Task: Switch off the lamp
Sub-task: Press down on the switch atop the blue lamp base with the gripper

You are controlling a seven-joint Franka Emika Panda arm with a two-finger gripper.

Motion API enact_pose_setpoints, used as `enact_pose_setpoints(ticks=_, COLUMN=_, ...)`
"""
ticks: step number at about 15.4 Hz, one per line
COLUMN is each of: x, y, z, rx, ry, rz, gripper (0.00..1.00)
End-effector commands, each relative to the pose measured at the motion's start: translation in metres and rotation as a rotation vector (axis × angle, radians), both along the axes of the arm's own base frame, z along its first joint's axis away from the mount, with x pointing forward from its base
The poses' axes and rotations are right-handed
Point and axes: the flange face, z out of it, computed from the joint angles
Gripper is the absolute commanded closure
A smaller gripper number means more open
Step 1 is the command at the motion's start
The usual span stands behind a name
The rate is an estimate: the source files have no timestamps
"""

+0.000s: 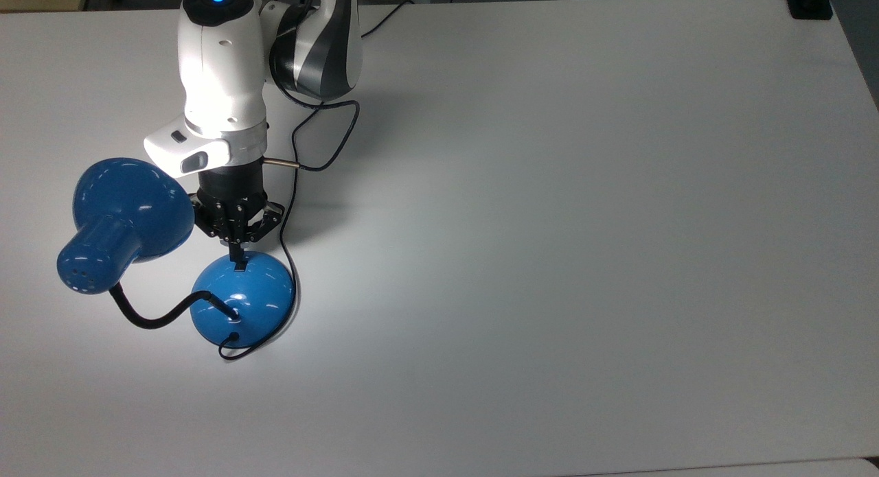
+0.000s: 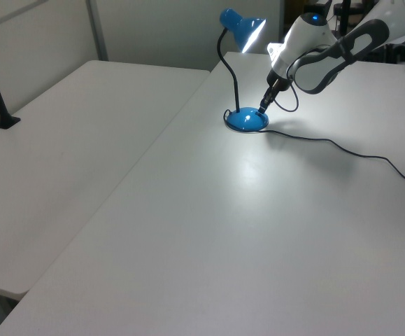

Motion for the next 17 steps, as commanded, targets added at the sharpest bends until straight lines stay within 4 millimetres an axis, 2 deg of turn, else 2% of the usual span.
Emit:
enact_pose_setpoints(ticks=1, x=0.004, y=0.001, z=-0.006, rx=-0.011, ry=-0.007, rz=0.03, gripper=1.0)
enact_pose_setpoints(ticks=12, x=0.004, y=0.003, z=-0.026, rx=-0.013, ry=0.005, rz=0.049, gripper=1.0)
enact_pose_setpoints(ticks=14, x=0.001, y=-0.002, z=-0.034, rx=-0.007, ry=0.022, rz=0.043, gripper=1.0)
enact_pose_setpoints(ticks=17, x=-0.006, y=-0.003, z=-0.029, rx=0.003, ry=0.04, rz=0.033, gripper=1.0)
